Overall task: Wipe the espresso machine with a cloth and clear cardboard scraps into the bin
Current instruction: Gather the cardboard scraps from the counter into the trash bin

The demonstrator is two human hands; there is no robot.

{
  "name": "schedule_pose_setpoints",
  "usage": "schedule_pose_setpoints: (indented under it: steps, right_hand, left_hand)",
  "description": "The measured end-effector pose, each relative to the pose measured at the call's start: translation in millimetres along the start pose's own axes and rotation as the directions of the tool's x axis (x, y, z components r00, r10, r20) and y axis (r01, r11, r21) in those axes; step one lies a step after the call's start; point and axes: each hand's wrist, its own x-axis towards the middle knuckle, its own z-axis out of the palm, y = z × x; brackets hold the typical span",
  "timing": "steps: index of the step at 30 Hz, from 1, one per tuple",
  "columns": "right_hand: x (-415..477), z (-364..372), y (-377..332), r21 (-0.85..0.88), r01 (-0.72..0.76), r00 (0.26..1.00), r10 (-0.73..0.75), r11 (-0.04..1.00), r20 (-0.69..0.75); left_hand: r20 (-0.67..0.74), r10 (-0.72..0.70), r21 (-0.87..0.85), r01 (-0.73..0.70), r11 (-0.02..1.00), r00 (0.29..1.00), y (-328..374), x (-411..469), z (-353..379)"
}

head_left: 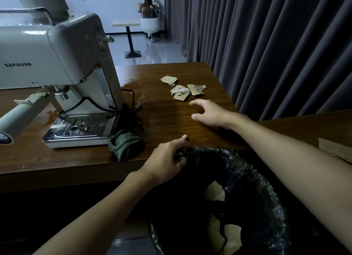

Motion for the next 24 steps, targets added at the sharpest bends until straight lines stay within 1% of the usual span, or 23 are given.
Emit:
schedule_pose_setpoints:
  steps: [2, 7, 11, 12, 14, 16, 17, 18, 21, 24]
  right_hand:
    - [19.3, 7.5, -6.6, -0.066, -0.020, 1.000, 0.020, 0.998, 0.002]
    - [53.3, 18.8, -12.0, -0.212, 0.010, 1.000, -0.012, 0.977, -0.009]
    - [69.2, 22.2, -6.0, -0.291, -0.068, 0.997, 0.079, 0.954, 0.026]
    - [70.9, 22.8, -5.1, -0.316, -0.069, 0.997, 0.079, 0.946, 0.020]
    - [71.7, 23.5, -4.8, -0.325, -0.045, 0.997, 0.021, 0.945, -0.076]
    - [68.9, 22.5, -4.1, -0.302, 0.010, 0.976, -0.075, 0.953, -0.206]
    - [67.0, 21.7, -3.0, -0.290, 0.036, 0.966, -0.108, 0.956, -0.236]
    - [64.4, 20.6, -1.1, -0.279, 0.055, 0.964, -0.124, 0.959, -0.235]
    - [55.4, 17.5, 4.0, -0.299, 0.082, 0.980, -0.131, 0.951, -0.147]
    - [48.3, 15.3, 5.3, -0.310, 0.082, 0.975, -0.141, 0.947, -0.172]
  left_hand:
    - [0.006, -0.001, -0.008, 0.001, 1.000, 1.000, 0.3, -0.2, -0.5]
    - [0.017, 0.006, 0.016, -0.006, 1.000, 1.000, 1.7, -0.8, -1.9]
    - [0.023, 0.001, 0.018, -0.002, 1.000, 1.000, 2.1, -1.1, -2.3]
    - [0.028, -0.001, 0.017, 0.001, 1.000, 1.000, 2.0, -1.0, -2.4]
    - [0.033, -0.004, 0.023, 0.004, 1.000, 0.999, 1.4, -0.6, -2.8]
    - [0.028, -0.001, 0.030, 0.001, 1.000, 1.000, 0.7, -0.2, -2.4]
    - [0.025, 0.001, 0.032, -0.002, 0.999, 1.000, 0.3, 0.0, -2.2]
    - [0.025, 0.002, 0.034, -0.003, 0.999, 1.000, 0.2, 0.0, -1.7]
    - [0.023, 0.006, 0.032, -0.007, 0.999, 1.000, 0.1, 0.1, -1.8]
    - [0.025, 0.011, 0.049, -0.013, 0.999, 1.000, 0.2, 0.0, -2.5]
